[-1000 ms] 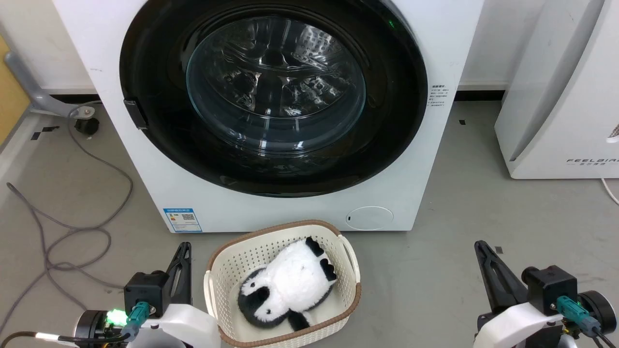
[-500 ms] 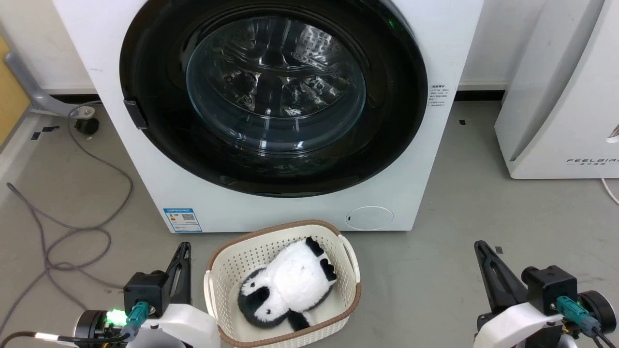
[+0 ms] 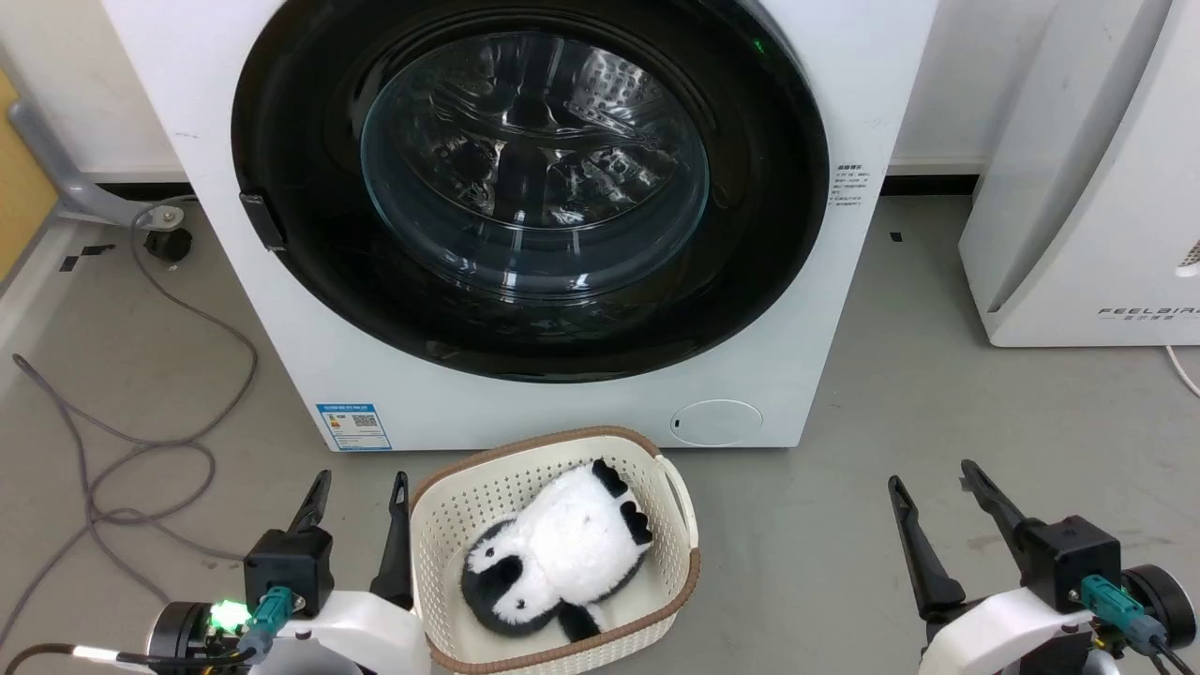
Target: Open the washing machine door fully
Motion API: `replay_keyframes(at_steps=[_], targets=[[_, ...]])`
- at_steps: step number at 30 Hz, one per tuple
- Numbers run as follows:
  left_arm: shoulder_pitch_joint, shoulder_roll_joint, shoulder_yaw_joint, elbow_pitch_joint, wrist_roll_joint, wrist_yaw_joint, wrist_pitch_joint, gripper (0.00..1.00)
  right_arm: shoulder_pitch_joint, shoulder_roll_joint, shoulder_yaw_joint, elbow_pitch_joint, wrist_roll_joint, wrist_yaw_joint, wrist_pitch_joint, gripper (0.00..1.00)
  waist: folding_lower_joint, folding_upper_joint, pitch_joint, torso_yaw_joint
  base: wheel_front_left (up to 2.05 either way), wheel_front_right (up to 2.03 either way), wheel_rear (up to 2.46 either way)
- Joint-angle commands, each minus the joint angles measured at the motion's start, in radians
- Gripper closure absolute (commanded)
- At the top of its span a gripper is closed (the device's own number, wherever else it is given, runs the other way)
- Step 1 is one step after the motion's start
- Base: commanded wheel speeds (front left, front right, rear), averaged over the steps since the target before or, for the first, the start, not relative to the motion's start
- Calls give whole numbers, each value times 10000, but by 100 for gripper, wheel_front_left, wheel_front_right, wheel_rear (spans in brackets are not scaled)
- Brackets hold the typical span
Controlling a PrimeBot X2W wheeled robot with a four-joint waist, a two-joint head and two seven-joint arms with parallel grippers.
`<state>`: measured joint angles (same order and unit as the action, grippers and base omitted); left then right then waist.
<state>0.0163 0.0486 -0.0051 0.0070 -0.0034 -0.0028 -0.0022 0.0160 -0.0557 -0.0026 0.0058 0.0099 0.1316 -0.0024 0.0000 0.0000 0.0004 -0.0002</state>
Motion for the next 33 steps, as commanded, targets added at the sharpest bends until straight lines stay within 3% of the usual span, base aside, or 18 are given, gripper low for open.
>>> replay_keyframes(at_steps=[1,23,33], targets=[[-12,1,-30,45,-68,39,-111,0,7,3,-27,17,46,0,-112,0,0,0,3,1,0,0,0],[-122,4,-367,212,-312,161,-570,0,-268,-50,-273,-66,324,-2,-571,0,0,0,220,95,0,0,0],[-325,5,-585,270,-457,230,-800,0,-953,-438,-598,-69,1232,-3,-431,0,0,0,585,259,0,0,0]])
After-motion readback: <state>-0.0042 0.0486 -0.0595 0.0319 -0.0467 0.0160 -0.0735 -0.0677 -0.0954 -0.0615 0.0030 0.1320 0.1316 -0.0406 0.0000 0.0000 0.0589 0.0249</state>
